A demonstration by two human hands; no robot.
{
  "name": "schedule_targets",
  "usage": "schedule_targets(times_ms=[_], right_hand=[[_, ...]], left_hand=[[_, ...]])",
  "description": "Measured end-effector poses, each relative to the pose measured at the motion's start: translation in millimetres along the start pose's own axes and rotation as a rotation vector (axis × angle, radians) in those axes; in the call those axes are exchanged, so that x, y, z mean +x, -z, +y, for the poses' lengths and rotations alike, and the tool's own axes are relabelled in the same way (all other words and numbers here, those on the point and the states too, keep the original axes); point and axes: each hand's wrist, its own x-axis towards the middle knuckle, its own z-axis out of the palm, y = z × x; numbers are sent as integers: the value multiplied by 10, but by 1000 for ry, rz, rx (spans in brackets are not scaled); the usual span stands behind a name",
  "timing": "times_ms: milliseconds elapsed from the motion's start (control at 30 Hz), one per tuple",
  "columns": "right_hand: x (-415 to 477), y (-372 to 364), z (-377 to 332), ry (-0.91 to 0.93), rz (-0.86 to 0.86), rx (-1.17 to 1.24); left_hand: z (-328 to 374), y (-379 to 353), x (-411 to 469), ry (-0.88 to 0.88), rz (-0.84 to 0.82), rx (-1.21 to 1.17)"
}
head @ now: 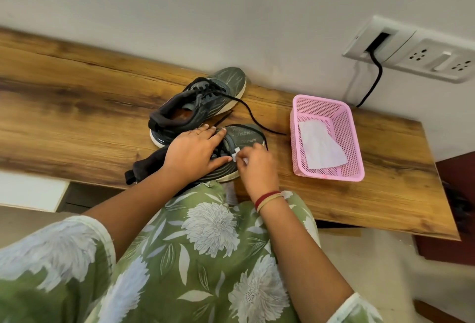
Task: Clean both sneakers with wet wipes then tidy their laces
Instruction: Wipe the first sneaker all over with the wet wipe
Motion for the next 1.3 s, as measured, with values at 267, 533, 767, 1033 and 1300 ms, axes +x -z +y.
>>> schedule_targets(times_ms=[267,533,767,1033,1300], right_hand=[[35,-15,-14,14,39,-62],[101,21,27,-39,124,-24],[213,73,207,-249,242,426],[16,175,391,-410,312,795],[37,32,248,-184,140,322]], left_hand=[[0,10,7,-1,-17,-5],[7,15,5,6,-19,10],[13,15,0,8,-14,13],[10,8,-6,6,-26,2],[31,47,-6,13,-26,13]])
